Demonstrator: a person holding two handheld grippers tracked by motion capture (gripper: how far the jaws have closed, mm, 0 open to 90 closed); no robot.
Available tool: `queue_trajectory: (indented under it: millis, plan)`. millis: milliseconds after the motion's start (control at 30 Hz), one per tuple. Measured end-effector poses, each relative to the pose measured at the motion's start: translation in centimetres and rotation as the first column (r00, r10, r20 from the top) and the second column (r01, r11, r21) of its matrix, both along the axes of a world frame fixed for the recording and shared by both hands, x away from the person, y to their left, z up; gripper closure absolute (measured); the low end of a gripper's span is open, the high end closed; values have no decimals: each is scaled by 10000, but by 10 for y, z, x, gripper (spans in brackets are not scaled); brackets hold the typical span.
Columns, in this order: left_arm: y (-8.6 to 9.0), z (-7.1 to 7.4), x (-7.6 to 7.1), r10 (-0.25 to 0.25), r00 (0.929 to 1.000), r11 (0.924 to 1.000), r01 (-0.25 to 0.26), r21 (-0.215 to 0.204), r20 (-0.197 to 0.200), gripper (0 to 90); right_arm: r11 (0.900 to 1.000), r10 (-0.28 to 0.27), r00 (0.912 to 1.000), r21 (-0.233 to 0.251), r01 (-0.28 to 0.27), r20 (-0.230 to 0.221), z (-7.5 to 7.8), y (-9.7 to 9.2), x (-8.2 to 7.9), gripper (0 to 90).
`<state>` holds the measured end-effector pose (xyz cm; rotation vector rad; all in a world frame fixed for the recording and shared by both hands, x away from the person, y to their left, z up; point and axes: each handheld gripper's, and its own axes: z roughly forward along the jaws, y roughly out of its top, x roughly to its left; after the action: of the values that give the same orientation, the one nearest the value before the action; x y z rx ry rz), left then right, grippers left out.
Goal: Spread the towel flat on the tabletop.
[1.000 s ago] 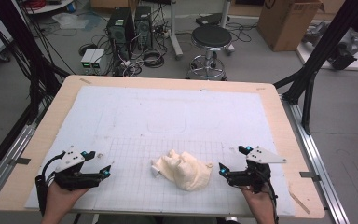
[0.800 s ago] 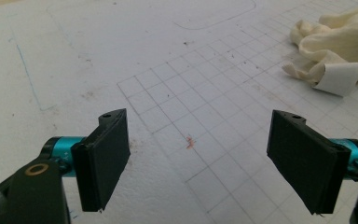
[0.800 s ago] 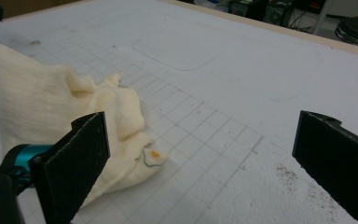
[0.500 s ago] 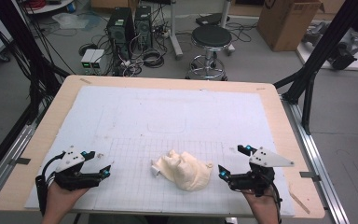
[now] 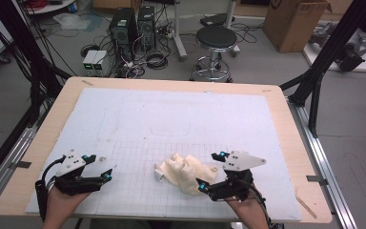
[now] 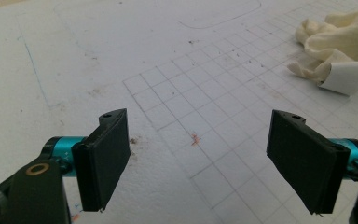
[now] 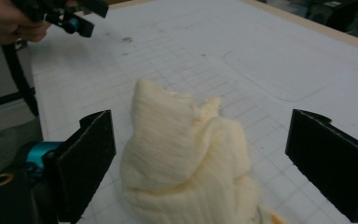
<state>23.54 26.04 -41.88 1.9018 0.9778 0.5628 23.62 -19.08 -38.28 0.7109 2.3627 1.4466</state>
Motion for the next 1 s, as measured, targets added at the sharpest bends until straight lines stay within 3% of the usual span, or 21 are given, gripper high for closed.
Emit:
queue_trajectory:
  millis: [267, 333, 433, 500, 633, 1000]
  plan:
    - [3, 1, 0, 20, 10000, 10000, -20, -6, 22, 217, 9926, 924, 9941, -738, -965, -575, -19, 36, 17, 274]
    - [3, 1, 0, 34, 10000, 10000, -34, -27, 32, 218, 9845, 907, 9915, -1420, -1033, -928, -30, 48, 27, 370]
    - [5, 0, 1, 49, 10000, 10000, -49, 6, 6, 218, 9660, 570, 9934, -2459, -800, -991, -42, 54, 35, 520]
    - [6, 0, 2, 94, 10000, 9999, -94, -42, -5, 219, 9592, 469, 9908, -2711, -802, -1269, -48, 55, 37, 572]
    - [6, 0, 2, 74, 10000, 10000, -74, -47, -12, 220, 9636, 429, 9906, -2564, -753, -1300, -50, 53, 37, 625]
    - [5, 0, 1, 36, 10000, 10000, -36, 50, 13, 221, 9789, 405, 9775, -1880, -804, -2069, -48, 45, 46, 734]
